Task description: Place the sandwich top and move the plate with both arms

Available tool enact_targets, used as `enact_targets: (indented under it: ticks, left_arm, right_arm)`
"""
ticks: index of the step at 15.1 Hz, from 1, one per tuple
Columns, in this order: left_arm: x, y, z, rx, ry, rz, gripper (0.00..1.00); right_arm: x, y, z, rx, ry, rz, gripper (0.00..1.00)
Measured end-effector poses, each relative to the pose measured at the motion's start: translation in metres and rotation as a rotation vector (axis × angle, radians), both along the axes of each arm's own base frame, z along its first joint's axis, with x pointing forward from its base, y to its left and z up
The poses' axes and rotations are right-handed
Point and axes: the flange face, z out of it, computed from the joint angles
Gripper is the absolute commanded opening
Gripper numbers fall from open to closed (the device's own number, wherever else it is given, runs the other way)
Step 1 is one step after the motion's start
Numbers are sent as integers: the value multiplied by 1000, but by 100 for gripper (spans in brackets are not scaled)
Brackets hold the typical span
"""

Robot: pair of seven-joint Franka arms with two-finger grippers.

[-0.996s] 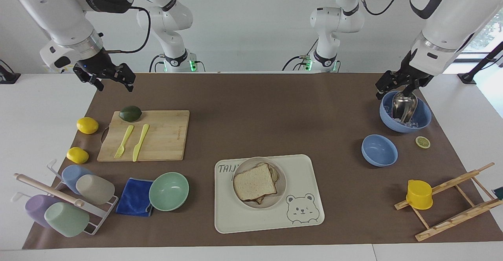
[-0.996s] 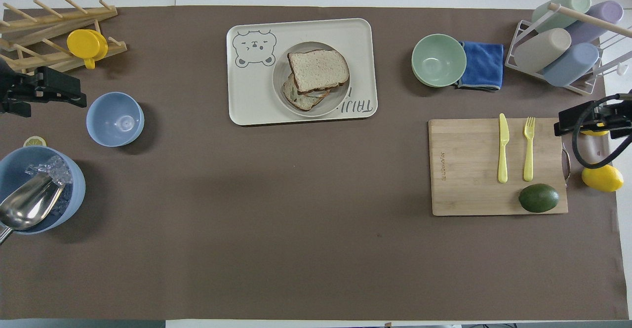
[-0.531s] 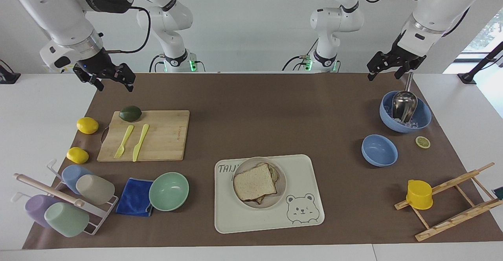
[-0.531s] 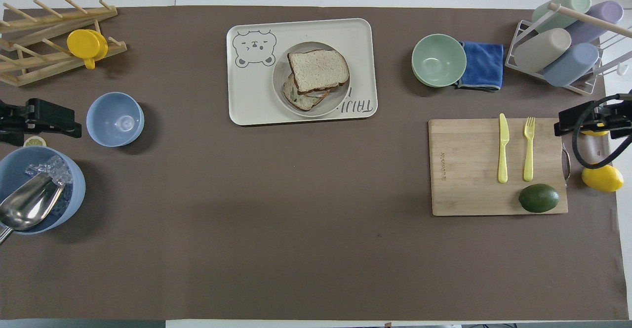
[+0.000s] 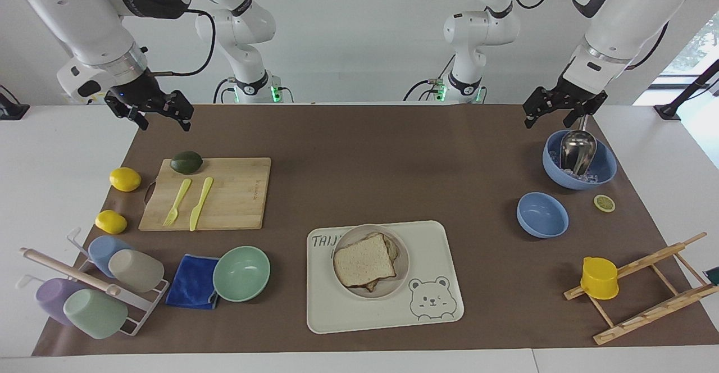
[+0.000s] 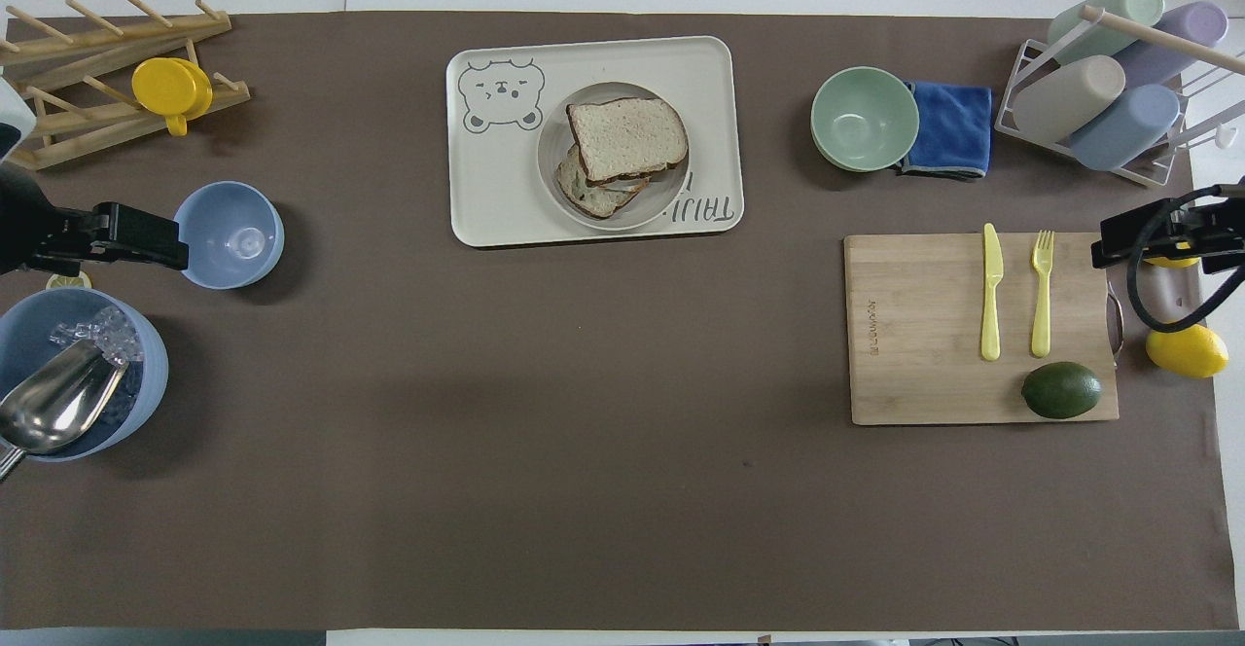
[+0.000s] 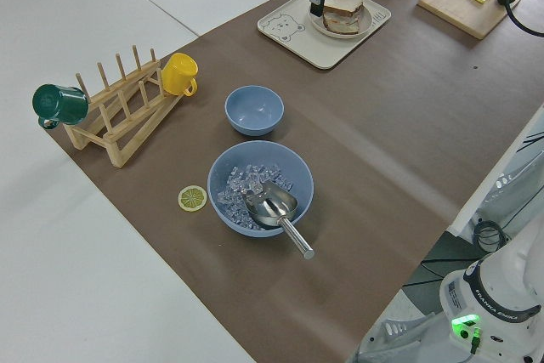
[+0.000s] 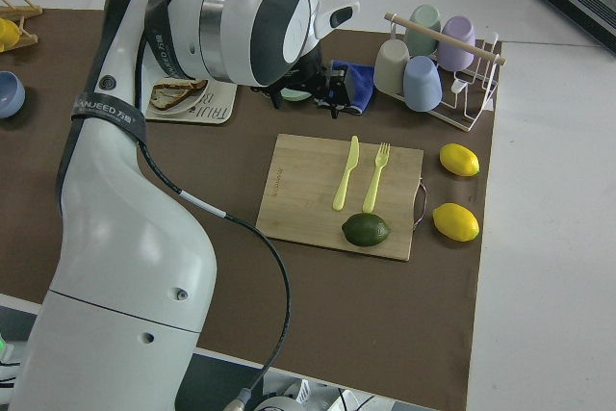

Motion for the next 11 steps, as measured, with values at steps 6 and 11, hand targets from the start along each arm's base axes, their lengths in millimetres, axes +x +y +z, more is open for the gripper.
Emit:
enact_targets:
  ticks: [6, 11]
  left_arm:
    - [-6, -1, 7, 10, 38, -8, 100]
    - [-6, 2, 9, 10, 30, -5, 100]
  right_arm:
    - [0, 0, 0, 0, 0, 0, 100]
    - [0, 0, 0, 0, 0, 0, 100]
